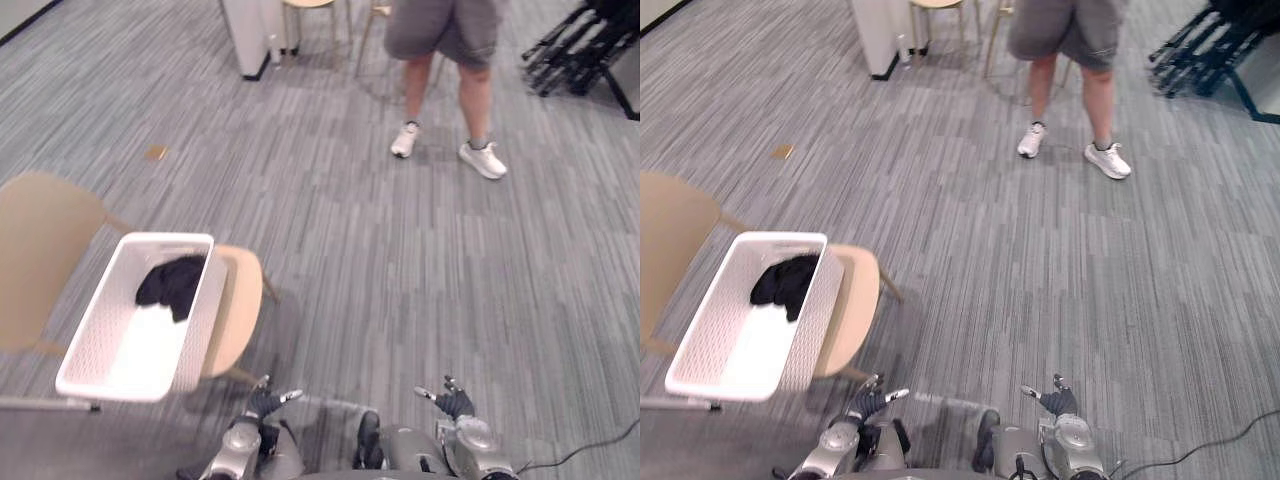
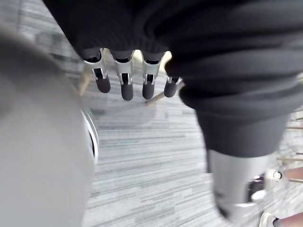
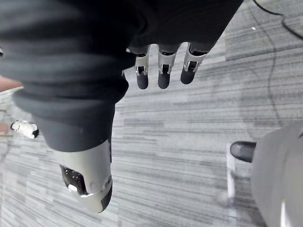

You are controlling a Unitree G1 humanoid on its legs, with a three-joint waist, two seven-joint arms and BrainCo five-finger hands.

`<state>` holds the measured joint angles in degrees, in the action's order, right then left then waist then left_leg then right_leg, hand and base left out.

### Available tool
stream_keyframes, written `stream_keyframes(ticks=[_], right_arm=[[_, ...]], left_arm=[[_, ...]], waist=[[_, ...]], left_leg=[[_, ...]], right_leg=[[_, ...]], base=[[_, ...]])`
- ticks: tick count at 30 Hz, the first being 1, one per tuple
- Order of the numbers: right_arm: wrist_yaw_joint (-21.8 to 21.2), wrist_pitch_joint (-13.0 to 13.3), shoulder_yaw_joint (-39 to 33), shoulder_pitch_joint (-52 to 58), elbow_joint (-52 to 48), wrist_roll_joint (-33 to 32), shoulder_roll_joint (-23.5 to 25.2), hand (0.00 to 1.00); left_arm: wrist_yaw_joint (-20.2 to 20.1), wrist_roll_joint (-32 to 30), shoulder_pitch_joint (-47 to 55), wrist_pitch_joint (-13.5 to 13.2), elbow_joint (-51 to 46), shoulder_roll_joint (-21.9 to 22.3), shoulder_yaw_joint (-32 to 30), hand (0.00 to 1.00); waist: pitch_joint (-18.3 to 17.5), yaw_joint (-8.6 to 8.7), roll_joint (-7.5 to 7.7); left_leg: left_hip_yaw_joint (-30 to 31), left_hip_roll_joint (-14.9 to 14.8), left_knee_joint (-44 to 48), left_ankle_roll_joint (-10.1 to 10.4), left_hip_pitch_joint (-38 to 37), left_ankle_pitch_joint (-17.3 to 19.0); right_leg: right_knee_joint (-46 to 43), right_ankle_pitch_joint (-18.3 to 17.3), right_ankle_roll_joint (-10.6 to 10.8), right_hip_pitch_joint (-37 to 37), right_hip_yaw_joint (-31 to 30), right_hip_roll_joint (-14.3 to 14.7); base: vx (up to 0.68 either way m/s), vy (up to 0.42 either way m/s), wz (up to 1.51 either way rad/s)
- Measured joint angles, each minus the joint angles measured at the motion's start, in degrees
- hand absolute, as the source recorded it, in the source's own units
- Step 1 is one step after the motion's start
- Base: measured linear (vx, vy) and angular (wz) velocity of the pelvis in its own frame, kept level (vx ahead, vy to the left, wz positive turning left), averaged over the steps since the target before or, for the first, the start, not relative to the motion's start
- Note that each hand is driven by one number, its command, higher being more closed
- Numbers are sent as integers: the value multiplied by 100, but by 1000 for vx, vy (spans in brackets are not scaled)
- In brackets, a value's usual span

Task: Pick up the laundry basket with both hands and put the clothes into the washing machine.

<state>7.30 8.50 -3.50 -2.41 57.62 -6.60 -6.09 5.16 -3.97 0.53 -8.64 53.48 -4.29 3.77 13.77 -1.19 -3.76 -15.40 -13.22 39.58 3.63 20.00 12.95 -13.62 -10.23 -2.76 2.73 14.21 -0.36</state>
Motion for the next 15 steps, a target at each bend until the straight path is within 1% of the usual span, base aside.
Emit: stream_keyframes(ticks=[1,2,3,4,5,6,7,8,9,10,11,12,13,14,15], right_arm=[[-1,5,4,-50,2,-7,8,0],[1,10,9,-73,1,-9,2,0],[2,16,37,-88,-2,-9,67,0],[-2,18,58,-96,-5,-6,138,0],[-10,12,69,-96,8,-5,148,0],[-16,8,126,-114,31,7,134,0],[-20,9,127,-164,32,40,132,0],[-29,9,133,-169,31,66,138,0],[-64,11,156,-169,29,97,129,0],[-99,12,160,-166,30,115,126,0],[-130,11,175,-165,30,140,126,0],[-140,12,230,-168,28,174,131,0],[-141,13,274,-158,28,236,118,0],[-141,14,282,-151,24,275,87,0],[-140,13,282,-151,20,276,67,0]], left_arm=[[-3,8,27,-37,0,22,-52,0],[-2,28,57,-50,-2,42,-102,0],[5,110,63,-58,14,63,-191,0],[8,107,36,-57,8,51,-220,0],[8,108,25,-64,5,49,-220,0],[8,114,28,-63,23,105,-225,0],[13,114,38,-61,49,105,-220,0],[7,113,91,-61,58,96,-203,0],[11,113,124,-50,75,81,-177,0],[11,113,134,-46,76,69,-153,0],[12,113,134,-44,82,65,-143,0],[13,110,133,-32,85,51,-143,0],[16,108,131,-25,94,-41,-137,0],[17,107,109,-21,94,-44,-117,0],[18,107,71,-15,94,-48,-117,0]], waist=[[0,-4,-18],[-16,-15,-42],[-82,-126,1],[-135,-105,57],[-137,-113,94],[-137,-152,154],[-139,-152,167],[-135,-130,204],[-125,-108,231],[-126,-106,230],[-123,-97,223],[-123,-99,221],[-120,-92,216],[-97,-58,173],[-70,-14,127]], left_leg=[[136,262,-887,131,26,-117],[196,379,-1396,74,29,-307],[238,565,-1421,-492,-36,-620],[189,651,-1274,-557,-26,-420],[156,667,-1168,-615,-10,-279],[70,757,-1049,-690,-152,-7],[52,847,-1073,-737,-323,63],[37,1004,-1250,-793,-681,181],[68,1177,-1471,-896,-1143,317],[141,1236,-1531,-930,-1313,409],[223,1264,-1575,-935,-1485,515],[385,1276,-1608,-938,-1676,619],[675,1305,-1794,-937,-1954,619],[985,1275,-2000,-936,-2178,618],[1147,1221,-2061,-935,-2268,618]], right_leg=[[92,-15,137,-79,-106,-29],[137,-51,226,-136,-165,-29],[184,-157,451,-258,-392,-112],[209,-207,587,-364,-388,-231],[145,-243,656,-367,-378,-287],[-475,-314,777,-231,-408,-486],[-949,-271,840,-127,-415,-604],[-1796,-91,920,50,-420,-817],[-2951,305,976,357,-346,-1107],[-3431,290,916,489,-278,-1219],[-3853,134,761,627,-179,-1296],[-4251,-134,661,820,-37,-1339],[-4204,-432,573,1003,178,-1242],[-3836,-635,462,1169,268,-1013],[-3531,-685,395,1236,245,-837]], base=[[343,170,-54],[431,227,-79],[484,237,-48],[536,244,-33],[657,305,-1],[531,265,-3],[602,329,3],[491,262,25],[482,236,27],[492,161,29],[395,81,37],[592,56,62],[490,7,91],[494,-19,95],[389,-65,127]])
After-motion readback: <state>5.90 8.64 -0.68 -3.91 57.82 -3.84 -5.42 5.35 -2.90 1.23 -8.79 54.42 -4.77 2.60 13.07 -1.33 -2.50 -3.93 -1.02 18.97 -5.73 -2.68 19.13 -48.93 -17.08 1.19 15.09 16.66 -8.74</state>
